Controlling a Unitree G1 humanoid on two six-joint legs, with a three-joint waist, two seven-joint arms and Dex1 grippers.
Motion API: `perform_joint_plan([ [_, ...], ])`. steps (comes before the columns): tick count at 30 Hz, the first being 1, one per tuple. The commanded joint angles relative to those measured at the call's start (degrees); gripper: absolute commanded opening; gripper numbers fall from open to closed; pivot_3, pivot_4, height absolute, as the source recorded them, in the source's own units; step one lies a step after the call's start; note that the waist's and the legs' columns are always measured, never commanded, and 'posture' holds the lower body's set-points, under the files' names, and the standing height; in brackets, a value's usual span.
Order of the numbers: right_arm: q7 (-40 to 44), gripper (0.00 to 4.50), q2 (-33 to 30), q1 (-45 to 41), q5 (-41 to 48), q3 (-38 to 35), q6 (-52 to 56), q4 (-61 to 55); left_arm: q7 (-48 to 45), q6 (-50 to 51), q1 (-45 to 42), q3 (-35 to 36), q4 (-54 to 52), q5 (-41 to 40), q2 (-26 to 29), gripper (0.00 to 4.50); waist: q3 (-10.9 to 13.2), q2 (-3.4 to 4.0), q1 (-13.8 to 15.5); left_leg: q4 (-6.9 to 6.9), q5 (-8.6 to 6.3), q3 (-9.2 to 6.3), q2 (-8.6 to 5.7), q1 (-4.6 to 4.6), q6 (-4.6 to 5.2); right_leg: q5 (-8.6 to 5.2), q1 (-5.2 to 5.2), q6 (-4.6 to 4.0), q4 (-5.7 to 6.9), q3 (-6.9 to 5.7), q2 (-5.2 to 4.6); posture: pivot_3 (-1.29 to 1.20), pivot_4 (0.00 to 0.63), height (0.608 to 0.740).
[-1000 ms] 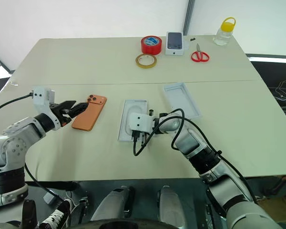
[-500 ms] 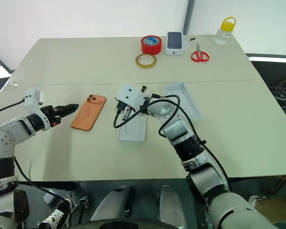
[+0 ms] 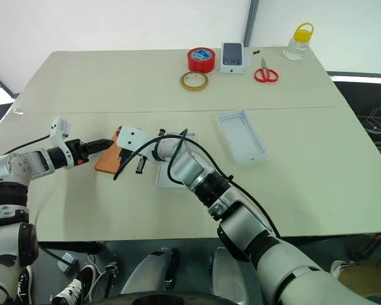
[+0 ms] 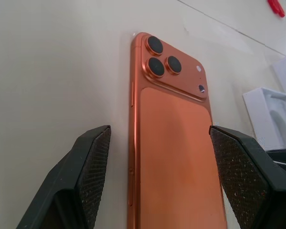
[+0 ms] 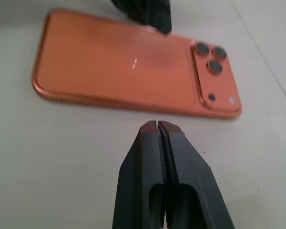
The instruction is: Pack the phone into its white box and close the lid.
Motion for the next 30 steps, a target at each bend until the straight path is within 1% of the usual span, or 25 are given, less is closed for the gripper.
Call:
perform_joint_plan([
  [1,-0.8,0.07,2.3,-3.7,-1.8,0.9,-0.5,3.9,-1.8,1.5,1.1,-3.4,1.5,1.7,-1.4,3.48,0.0,0.01,-0.1,0.00,0.00,0.00,0.00,0.01,0.00,0.00,0.00,0.00,0.01,0.00,0.00,0.00,0.150,0.740],
  [4,-0.8,0.07,4.7,-4.9,0.7,-2.4,-0.5,7.6,-2.7,2.4,0.4,-3.9,1.6,2.4,-1.9,3.48,-0.1,0.07,-0.2,-0.01,0.00,-0.01,0.00,0.03,0.00,0.00,0.00,0.00,0.06,0.00,0.00,0.00,0.150,0.740],
  [7,-1.3,0.07,5.8,-6.0,0.6,-3.2,-1.4,11.1,-3.8,3.9,0.2,-5.8,1.4,3.3,-2.3,3.48,-0.1,0.09,-0.2,-0.01,0.00,-0.04,-0.02,0.05,0.00,0.00,0.03,0.00,0.06,0.00,0.00,0.00,0.150,0.740],
  [11,-1.3,0.07,6.2,-6.6,-0.3,-2.9,-3.0,13.4,-6.1,5.9,1.5,-8.6,-0.6,4.0,-3.1,3.48,-0.1,0.12,-0.2,0.00,0.00,-0.04,-0.05,0.06,0.00,0.00,0.05,0.00,0.06,0.00,-0.01,0.00,0.150,0.740],
  [16,-1.0,0.07,5.9,-6.1,-1.2,-2.5,-4.0,13.6,-7.0,8.7,2.1,-9.8,-3.5,3.2,-4.7,3.48,-0.4,0.39,-0.2,-0.01,-0.01,-0.04,-0.06,0.11,0.02,0.00,0.10,0.01,0.06,0.01,-0.02,0.00,0.150,0.740],
  [20,-0.8,0.07,5.5,-6.0,-1.5,-2.8,-4.1,13.7,-6.9,9.6,1.7,-8.9,-5.0,3.1,-5.5,3.48,-0.4,0.40,-0.2,0.00,-0.02,-0.04,-0.07,0.11,0.04,-0.01,0.12,0.01,0.06,0.01,-0.02,0.00,0.150,0.740],
  [22,-0.9,0.07,5.2,-5.6,-1.9,-2.6,-4.3,13.5,-5.5,8.8,0.6,-7.3,-3.6,3.7,-5.6,3.48,-0.4,0.41,-0.1,0.00,-0.02,-0.05,-0.07,0.12,0.04,-0.01,0.12,0.01,0.06,0.01,-0.02,0.00,0.150,0.740],
  [28,-0.4,0.07,5.1,-4.8,-1.9,-2.7,-4.0,12.6,-5.3,9.3,0.1,-4.7,-2.0,3.1,-4.2,3.48,-0.4,0.41,-0.1,0.00,-0.02,-0.08,-0.08,0.12,0.03,-0.01,0.12,0.01,0.06,0.00,-0.02,0.00,0.150,0.740],
  [30,-0.7,0.00,5.2,-4.9,-1.9,-2.9,-4.1,12.7,-5.8,10.7,0.8,-3.8,-2.6,2.2,-3.4,2.94,-0.4,0.40,-0.3,0.00,-0.02,-0.08,-0.07,0.12,0.03,-0.01,0.11,0.01,0.06,0.00,-0.02,0.00,0.150,0.740],
])
